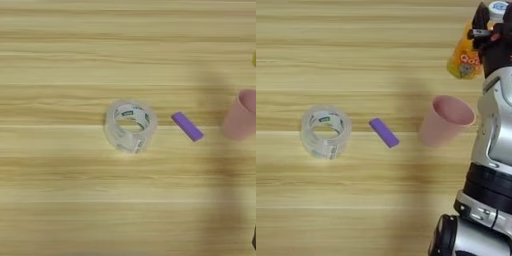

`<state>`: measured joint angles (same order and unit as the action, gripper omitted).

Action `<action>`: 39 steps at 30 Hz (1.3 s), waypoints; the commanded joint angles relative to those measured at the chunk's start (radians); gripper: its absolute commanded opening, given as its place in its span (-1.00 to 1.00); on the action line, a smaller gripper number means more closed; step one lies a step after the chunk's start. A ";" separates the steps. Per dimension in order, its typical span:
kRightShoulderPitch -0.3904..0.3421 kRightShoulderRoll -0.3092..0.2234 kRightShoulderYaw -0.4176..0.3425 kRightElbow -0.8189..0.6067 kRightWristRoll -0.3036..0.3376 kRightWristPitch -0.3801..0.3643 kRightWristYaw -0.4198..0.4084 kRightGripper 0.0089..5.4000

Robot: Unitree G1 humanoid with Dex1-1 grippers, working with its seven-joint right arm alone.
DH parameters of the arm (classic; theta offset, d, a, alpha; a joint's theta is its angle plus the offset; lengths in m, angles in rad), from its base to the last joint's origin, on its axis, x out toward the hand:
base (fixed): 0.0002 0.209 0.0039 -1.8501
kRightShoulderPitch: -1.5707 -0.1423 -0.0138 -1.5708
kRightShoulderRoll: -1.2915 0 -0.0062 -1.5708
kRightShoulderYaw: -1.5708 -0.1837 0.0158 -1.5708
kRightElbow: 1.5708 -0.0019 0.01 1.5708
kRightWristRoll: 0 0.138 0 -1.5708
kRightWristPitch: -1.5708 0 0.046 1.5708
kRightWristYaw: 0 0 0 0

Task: Move the objects on the table

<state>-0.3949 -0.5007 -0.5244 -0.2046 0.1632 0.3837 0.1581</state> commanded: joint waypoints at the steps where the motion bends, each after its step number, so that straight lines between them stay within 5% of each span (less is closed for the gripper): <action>1: -0.026 -0.055 -0.028 -0.089 0.017 -0.017 -0.006 -0.34; 20: 0.135 -0.030 -0.053 -0.264 0.074 0.088 -0.003 -0.34; 39: 0.148 0.012 -0.025 -0.254 0.084 0.114 -0.010 -0.34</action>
<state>-0.1915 -0.4532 -0.5457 -0.4255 0.2431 0.5373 0.1593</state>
